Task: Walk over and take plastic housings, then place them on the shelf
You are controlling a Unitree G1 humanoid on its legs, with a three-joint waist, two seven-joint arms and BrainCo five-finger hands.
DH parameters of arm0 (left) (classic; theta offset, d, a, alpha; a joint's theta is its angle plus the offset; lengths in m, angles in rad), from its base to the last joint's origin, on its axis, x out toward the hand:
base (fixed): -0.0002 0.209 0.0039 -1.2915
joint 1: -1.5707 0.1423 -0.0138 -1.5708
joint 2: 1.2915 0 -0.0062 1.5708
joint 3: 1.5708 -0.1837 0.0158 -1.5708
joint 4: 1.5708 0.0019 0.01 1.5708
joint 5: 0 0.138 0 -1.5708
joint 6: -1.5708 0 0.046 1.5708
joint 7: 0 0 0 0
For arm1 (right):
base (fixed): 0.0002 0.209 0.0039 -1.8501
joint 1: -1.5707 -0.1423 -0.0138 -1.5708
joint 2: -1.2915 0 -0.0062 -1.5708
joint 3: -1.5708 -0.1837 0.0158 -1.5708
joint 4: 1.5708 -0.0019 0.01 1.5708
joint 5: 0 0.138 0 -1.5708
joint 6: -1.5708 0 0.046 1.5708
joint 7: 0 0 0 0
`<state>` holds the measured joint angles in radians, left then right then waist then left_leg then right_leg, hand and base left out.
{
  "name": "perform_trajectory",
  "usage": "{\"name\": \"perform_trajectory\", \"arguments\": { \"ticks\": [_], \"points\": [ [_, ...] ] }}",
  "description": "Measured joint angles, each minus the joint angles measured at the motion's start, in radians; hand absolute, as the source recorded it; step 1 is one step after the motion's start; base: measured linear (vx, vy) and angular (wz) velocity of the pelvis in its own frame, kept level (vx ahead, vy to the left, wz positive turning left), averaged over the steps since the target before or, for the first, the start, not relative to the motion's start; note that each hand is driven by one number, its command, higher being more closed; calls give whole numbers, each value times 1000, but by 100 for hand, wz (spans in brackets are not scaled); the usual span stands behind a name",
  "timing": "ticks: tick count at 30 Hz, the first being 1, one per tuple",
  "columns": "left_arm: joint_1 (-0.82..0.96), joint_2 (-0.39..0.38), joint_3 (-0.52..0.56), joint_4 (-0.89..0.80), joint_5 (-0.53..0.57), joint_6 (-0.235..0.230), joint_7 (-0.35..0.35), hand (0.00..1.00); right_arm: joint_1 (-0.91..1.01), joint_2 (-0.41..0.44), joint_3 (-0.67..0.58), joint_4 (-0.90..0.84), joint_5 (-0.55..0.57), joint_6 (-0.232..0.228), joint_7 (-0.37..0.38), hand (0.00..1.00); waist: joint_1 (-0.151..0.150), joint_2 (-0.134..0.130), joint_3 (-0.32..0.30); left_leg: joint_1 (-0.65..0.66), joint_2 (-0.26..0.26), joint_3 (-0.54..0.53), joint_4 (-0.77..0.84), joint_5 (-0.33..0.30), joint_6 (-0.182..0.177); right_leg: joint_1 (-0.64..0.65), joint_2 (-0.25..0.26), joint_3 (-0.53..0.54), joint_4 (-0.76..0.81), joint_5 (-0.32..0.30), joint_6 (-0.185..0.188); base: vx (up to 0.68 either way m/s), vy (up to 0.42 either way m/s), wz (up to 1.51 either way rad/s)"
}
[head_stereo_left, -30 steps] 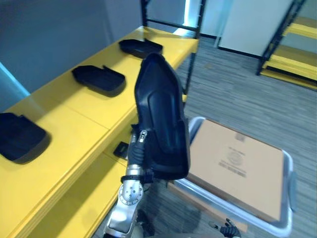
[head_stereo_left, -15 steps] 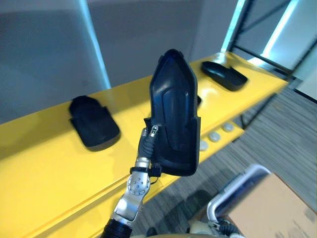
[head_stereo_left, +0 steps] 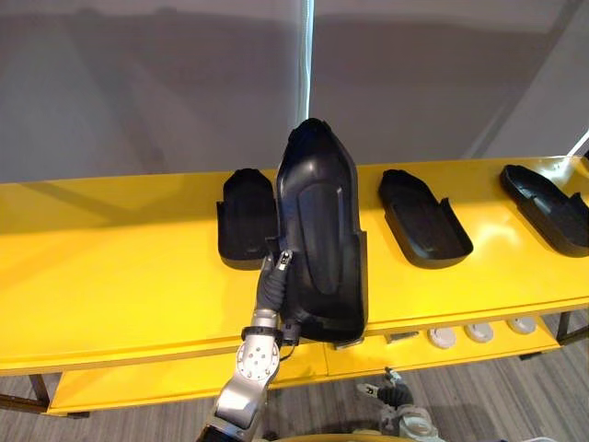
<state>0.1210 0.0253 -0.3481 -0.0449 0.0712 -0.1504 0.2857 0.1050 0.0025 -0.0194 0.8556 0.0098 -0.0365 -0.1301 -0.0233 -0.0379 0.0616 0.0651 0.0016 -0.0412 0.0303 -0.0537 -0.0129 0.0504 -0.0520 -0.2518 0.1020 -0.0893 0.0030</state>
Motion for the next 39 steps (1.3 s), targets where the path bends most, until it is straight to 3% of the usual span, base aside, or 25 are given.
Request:
{"name": "perform_trajectory", "arguments": {
  "ticks": [3, 4, 6, 8, 9, 12, 13, 14, 15, 16, 17, 18, 20, 21, 22, 23, 25, 26, 27, 28, 29, 30, 32, 33, 39],
  "points": [
    [14, 1, 12, 0, 0, 0, -1, 100, 12, -1, 16, 4, -17, -2, 0, 0, 0, -4, 4, -12, -16, 5, -18, 33, -14, 10, -20, -35, -19, 14, 5, -73, 47, 34],
    [14, 0, 6, -7, 0, 0, -1, 100, 9, -4, 15, 4, -20, -4, 0, 0, -11, -1, 5, -37, -8, 76, -20, 6, -34, 6, -32, -76, -20, 14, 5, -127, 65, 104],
    [9, -9, -12, -7, 0, -1, -4, 100, 9, -24, -9, 34, -20, -3, -2, 0, -25, -4, 4, -124, 91, 447, 78, -28, 7, -25, -68, -161, -13, 17, 12, -128, 87, 119],
    [2, -19, -8, -8, -4, -2, -4, 100, 6, -44, -24, 68, -20, 0, -4, 0, -26, 7, 8, -167, 169, 630, 181, -51, 42, -62, -108, -190, 31, -1, 25, -75, 193, 72],
    [1, -18, -5, -9, -15, -2, -4, 100, 4, -51, -35, 74, -13, 4, -4, 0, -27, 7, 9, -180, 199, 651, 243, -63, 51, -80, -135, -193, 66, -15, 39, -65, 338, 45],
    [-2, -11, 5, -20, -44, -4, -2, 100, -3, -73, -46, 92, -17, 2, -6, 0, -51, -7, 8, -238, 319, 623, 513, -163, 16, -122, -271, -178, 171, -31, 100, -42, 427, 24],
    [-5, -11, 5, -28, -47, -7, -2, 100, -3, -79, -50, 101, -18, 2, -6, 0, -54, -8, 7, -243, 338, 586, 509, -160, 8, -132, -301, -167, 184, -24, 129, -30, 498, 6],
    [-11, -21, 6, -39, -60, -12, 0, 100, -3, -92, -62, 104, -18, 2, -6, 0, -55, 3, 2, -242, 353, 501, 439, -111, -13, -151, -330, -149, 193, -4, 175, -12, 452, -4],
    [-16, -32, 7, -43, -62, -15, 3, 100, -4, -102, -64, 109, -18, 3, -7, 0, -56, 15, -6, -237, 346, 427, 399, -98, -99, -163, -338, -146, 192, 11, 204, 9, 587, 1],
    [-34, -24, 22, -42, -65, -14, 9, 100, -19, -95, -88, 148, -16, 4, -9, 0, -65, -9, -4, -262, 281, 389, 441, -138, -109, -155, -374, -120, 169, 39, 233, 45, 482, 25],
    [-39, -10, 43, -42, -68, -14, 25, 100, -14, -83, -102, 167, -17, 3, -8, 0, -78, -15, -3, -297, 257, 356, 497, -159, -90, -140, -362, -141, 143, 58, 235, 58, 389, 28],
    [-42, -5, 54, -42, -73, -14, 30, 100, -11, -81, -104, 183, -18, 2, -9, 0, -77, -19, -3, -308, 248, 341, 517, -169, -85, -122, -365, -153, 104, 87, 209, 82, 396, 19],
    [-62, 19, 90, -44, -81, -22, 49, 100, 2, -72, -118, 192, -21, 2, -12, 0, -67, -28, -9, -315, 206, 350, 544, -238, -55, -96, -387, -158, 27, 236, 165, 30, 528, -6],
    [-71, 32, 90, -44, -80, -25, 49, 100, -1, -72, -122, 191, -21, 3, -12, 0, -67, -28, -8, -315, 195, 364, 533, -252, -40, -121, -397, -161, 32, 266, 120, -76, 520, -47],
    [-76, 53, 94, -44, -78, -32, 49, 100, -17, -95, -120, 190, -23, 3, -12, 0, -47, -1, -3, -305, 179, 425, 483, -247, -12, -186, -411, -170, 49, 336, -50, -93, 462, -78],
    [-75, 56, 107, -42, -78, -33, 48, 100, -37, -107, -117, 188, -28, 3, -10, 0, -48, -5, 1, -272, 153, 474, 417, -216, 27, -260, -420, -161, 206, 247, -104, -87, 430, -86],
    [-74, 56, 109, -36, -76, -32, 44, 100, -42, -108, -118, 181, -32, 1, -4, 0, -59, 20, 22, -220, 118, 501, 329, -182, 54, -302, -353, -131, 403, 79, -25, -39, 299, -47],
    [-74, 56, 103, -36, -72, -32, 43, 100, -41, -106, -118, 181, -32, 1, 0, 0, -72, 26, 26, -178, 91, 513, 262, -158, 69, -289, -257, -113, 466, -38, -9, -21, 257, -27],
    [-78, 54, 96, -36, -64, -32, 42, 100, -41, -104, -118, 179, -31, 0, 0, 0, -77, 40, 33, -160, 77, 518, 232, -146, 78, -275, -189, -101, 467, -89, 1, -19, 250, -15],
    [-89, 54, 74, -36, -58, -32, 36, 100, -40, -103, -119, 178, -29, -2, 0, 0, -85, 36, 35, -142, 56, 525, 205, -135, 87, -258, -117, -94, 439, -133, 6, -14, 134, 0],
    [-94, 50, 61, -36, -57, -32, 23, 100, -36, -103, -118, 178, -29, 0, 0, 0, -84, 39, 36, -133, 34, 530, 194, -131, 93, -242, -76, -93, 381, -148, -17, 0, 160, -3],
    [-93, 41, 52, -37, -52, -32, 17, 100, -32, -105, -118, 178, -29, 1, 0, 0, -83, 42, 37, -125, 9, 538, 184, -128, 97, -217, -69, -90, 311, -167, -35, 9, 119, -9],
    [-91, 19, 48, -36, -34, -30, 6, 100, -33, -120, -126, 176, -26, 1, 2, 0, -83, 71, 43, -119, 6, 525, 162, -106, 92, -186, -45, -72, 221, -118, -10, 8, 86, -27],
    [-91, 19, 63, -36, -29, -30, 0, 100, -32, -117, -129, 176, -19, 2, 2, 0, -75, 73, 41, -101, 6, 509, 121, -86, 82, -151, -18, -58, 143, -69, -12, -11, 20, -34],
    [-46, 26, 126, -36, -29, -29, -2, 100, -30, -86, -168, 147, -16, 4, 1, 0, -74, 68, 40, -71, -4, 517, -9, -16, 65, -115, 34, -22, -22, 43, -20, -75, -52, -23]
  ]
}}
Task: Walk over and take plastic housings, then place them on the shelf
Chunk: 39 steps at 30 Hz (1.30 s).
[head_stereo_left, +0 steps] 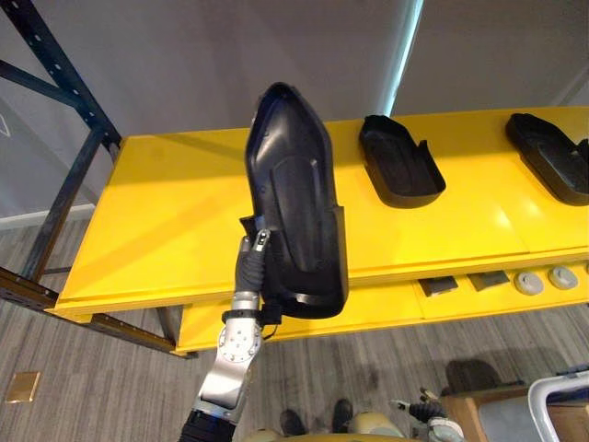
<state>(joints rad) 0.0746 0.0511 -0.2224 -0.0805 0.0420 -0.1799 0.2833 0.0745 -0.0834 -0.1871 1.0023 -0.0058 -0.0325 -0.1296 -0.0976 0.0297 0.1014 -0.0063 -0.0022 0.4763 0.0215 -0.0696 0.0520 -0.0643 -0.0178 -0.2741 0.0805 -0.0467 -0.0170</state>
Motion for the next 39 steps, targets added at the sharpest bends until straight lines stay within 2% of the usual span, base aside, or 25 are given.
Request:
{"name": "perform_trajectory", "arguments": {
  "ticks": [7, 10, 11, 14, 20, 21, 26, 30, 35, 39],
  "points": [
    [69, 14, 22, 5, 0, 7, -21, 100, -5, 14, -1, -15, -1, 2, -1, 0, 7, -1, 0, 20, -5, 7, -54, 41, -2, 25, 24, 25, -76, 60, -13, -77, -40, -9],
    [67, 16, 43, 4, 9, 8, -16, 100, -22, 23, 1, -15, -4, 2, -1, 0, 16, -2, -1, -6, -17, -56, -25, 43, -2, 14, 31, 44, -85, 74, -11, -66, -18, -8],
    [62, 20, 47, 5, 10, 9, -15, 100, -25, 31, 4, -15, -5, 2, 0, 0, 30, -4, -1, -17, -17, -67, -18, 42, -2, 3, 33, 57, -87, 81, -13, -46, -12, -16],
    [49, 36, 88, 20, 25, 16, -2, 100, -26, 48, 22, -15, -11, 2, 1, 0, 31, -8, -4, -24, -19, -74, -16, 45, 2, 0, 37, 85, -102, 88, -8, -64, 6, -3],
    [-79, 89, 228, 181, 89, 75, 72, 100, -7, 46, 23, -15, -26, -1, 4, 0, 27, -22, -35, -7, -35, -114, -65, 56, -22, -3, 39, 130, -120, 102, -2, -31, 31, 1],
    [-102, 102, 243, 215, 90, 90, 81, 100, -6, 45, 24, -15, -26, -1, 5, 0, 25, -23, -36, 3, -38, -110, -77, 65, -10, 2, 40, 136, -122, 111, -10, 7, 43, -12],
    [-181, 141, 282, 318, 121, 129, 104, 100, -7, 44, 30, -19, -36, -1, 23, 0, 16, -23, -37, 15, -49, -96, -107, 74, 2, 12, 46, 156, -158, 132, -2, 11, 37, -10],
    [-259, 189, 297, 368, 122, 132, 111, 100, -3, 46, 32, -32, -41, -1, 27, 0, 10, -24, -37, 13, -52, -88, -115, 75, 4, 6, 46, 169, -162, 133, -1, 16, 42, -6],
    [-443, 273, 335, 499, 129, 149, 165, 100, -7, 48, 42, -44, -45, -3, 37, 0, 0, -28, -33, -43, -52, -67, -115, 77, 5, -53, 49, 194, -170, 154, -2, -1, 14, -12],
    [-520, 286, 333, 543, 132, 163, 180, 100, -10, 52, 41, -45, -45, -9, 36, 0, -5, -38, -21, -60, -52, -61, -115, 81, 11, -65, 51, 202, -174, 158, -2, 45, 4, -8]
  ]
}}
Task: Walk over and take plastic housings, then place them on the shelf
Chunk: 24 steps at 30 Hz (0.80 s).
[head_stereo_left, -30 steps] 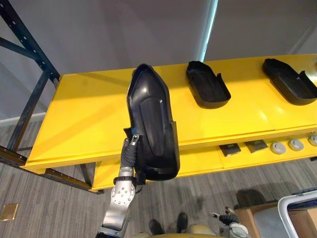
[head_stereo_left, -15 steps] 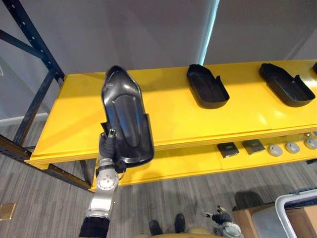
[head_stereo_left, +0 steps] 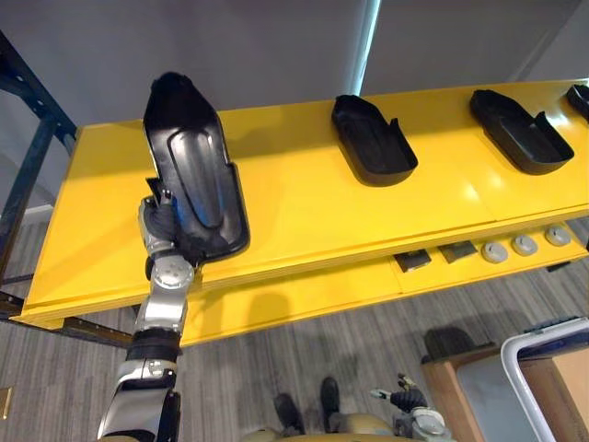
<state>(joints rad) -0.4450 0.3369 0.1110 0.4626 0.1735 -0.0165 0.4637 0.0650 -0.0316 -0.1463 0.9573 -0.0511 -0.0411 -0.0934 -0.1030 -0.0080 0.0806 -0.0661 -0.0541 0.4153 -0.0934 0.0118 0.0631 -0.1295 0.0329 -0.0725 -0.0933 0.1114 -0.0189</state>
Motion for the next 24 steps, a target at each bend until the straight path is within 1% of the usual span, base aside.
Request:
{"name": "perform_trajectory", "arguments": {
  "ticks": [1, 5, 6, 12, 20, 22, 24],
  "points": [
    [-26, 2, 1, 12, -1, 0, 2, 100, 0, 3, 0, 0, 0, -1, 0, 0, 0, -4, 8, -1, 0, -1, 0, 0, 0, 0, 1, 0, -1, 0, 0, 38, -4, 2],
    [-105, 12, 1, 61, -3, 1, 13, 100, -19, 5, 1, 1, 0, -1, 0, 0, 0, -5, 34, -7, 0, -4, 0, 0, 0, -3, 0, -3, -5, 0, 0, 20, 0, 1],
    [-115, 12, 0, 63, -3, 1, 18, 0, -19, 6, 1, 1, 0, -1, -1, 0, 0, -5, 40, -8, 0, -4, -1, 0, 0, -3, 0, -4, -5, 0, 0, 0, 0, 0],
    [-175, 15, 3, 129, -6, -1, 32, 0, -21, 6, 5, 1, 0, -6, -15, 0, 0, -6, 46, -22, 0, -6, -1, 0, 0, -17, 0, -7, -5, 0, 0, 0, 0, 0],
    [-243, 18, 37, 215, -69, -1, 65, 0, -26, 6, 9, 1, 0, -19, -20, 0, -3, -10, 54, -18, 0, -4, -2, 0, 0, -14, 0, -6, -5, -1, 0, 0, 0, 0],
    [-245, 25, 38, 239, -82, 5, 65, 0, -30, 6, 9, 1, 0, -20, -20, 0, -8, -11, 63, -17, 0, -3, -2, 0, 0, -13, -1, -5, -5, -1, 0, 0, 0, 0],
    [-241, 27, 37, 251, -74, -2, 82, 0, -36, 7, 9, 1, 0, -21, -20, 0, -18, -12, 68, -16, 0, -3, -1, 0, 0, -12, -1, -5, -5, -1, 0, 0, 0, 0]
  ]
}}
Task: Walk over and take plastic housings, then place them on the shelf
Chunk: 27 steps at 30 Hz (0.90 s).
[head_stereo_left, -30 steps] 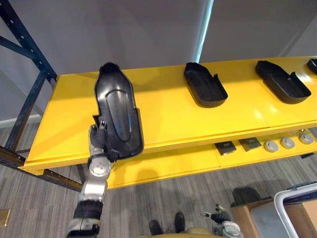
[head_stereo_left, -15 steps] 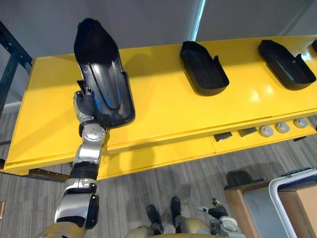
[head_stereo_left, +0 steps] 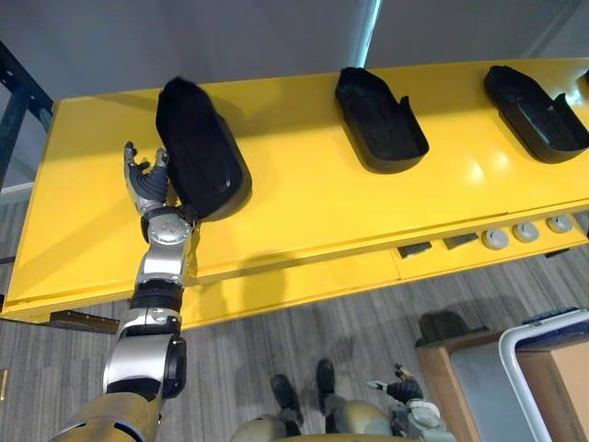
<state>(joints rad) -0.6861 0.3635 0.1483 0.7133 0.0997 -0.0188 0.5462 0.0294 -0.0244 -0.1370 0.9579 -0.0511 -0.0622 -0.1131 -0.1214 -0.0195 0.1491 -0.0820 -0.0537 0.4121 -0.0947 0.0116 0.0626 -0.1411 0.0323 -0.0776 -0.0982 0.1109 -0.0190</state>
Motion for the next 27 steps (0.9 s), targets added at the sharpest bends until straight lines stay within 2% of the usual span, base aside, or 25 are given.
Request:
{"name": "perform_trajectory", "arguments": {
  "ticks": [6, 9, 13, 17, 18, 22, 27],
  "points": [
    [-2, 1, -1, 2, -2, 12, 0, 0, -1, 0, 0, 0, 0, -1, 0, 0, -8, 0, 4, 16, 1, 1, 0, 0, 0, 15, 2, 3, 0, -1, -1, 4, 0, -1],
    [19, -4, -10, -65, -10, 15, 0, 0, -1, 0, 1, -1, 0, -2, 0, 0, -8, 0, 4, 16, 1, 0, 0, 0, 0, 15, 1, 2, 0, -1, -1, 0, 0, 0],
    [134, -10, -79, -363, 3, 4, -5, 0, -1, -1, 1, 0, 2, -2, 1, 0, -3, 2, 5, 16, 0, -4, 0, 0, 0, 17, 1, -2, 0, -1, -1, 8, 2, 2],
    [257, -67, -103, -573, 75, -16, -23, 0, 0, -1, -1, 1, 2, -1, 4, 0, -1, 4, 7, 28, -1, -18, 0, 1, 1, 34, 0, -11, 0, -4, -3, 15, 5, 9],
    [280, -75, -115, -603, 85, -19, -26, 100, 0, 0, -1, 1, 2, -1, 4, 0, 0, 4, 7, 30, -1, -22, 0, 1, 1, 37, 0, -13, 0, -5, -4, 7, 2, 17],
    [426, -128, -202, -749, 183, -55, -74, 100, 0, 0, -3, 8, 3, 0, 8, 0, 5, 6, 8, 34, 0, -43, 0, 5, 7, 47, -1, -33, 0, -8, -6, -7, -7, 15],
    [528, -163, -277, -773, 263, -85, -132, 100, 0, -1, 1, 8, 2, 1, 12, 0, 25, 16, 13, 39, 2, -42, 0, 4, 6, 49, -1, -32, 6, -9, -5, -7, -1, 0]
  ]
}}
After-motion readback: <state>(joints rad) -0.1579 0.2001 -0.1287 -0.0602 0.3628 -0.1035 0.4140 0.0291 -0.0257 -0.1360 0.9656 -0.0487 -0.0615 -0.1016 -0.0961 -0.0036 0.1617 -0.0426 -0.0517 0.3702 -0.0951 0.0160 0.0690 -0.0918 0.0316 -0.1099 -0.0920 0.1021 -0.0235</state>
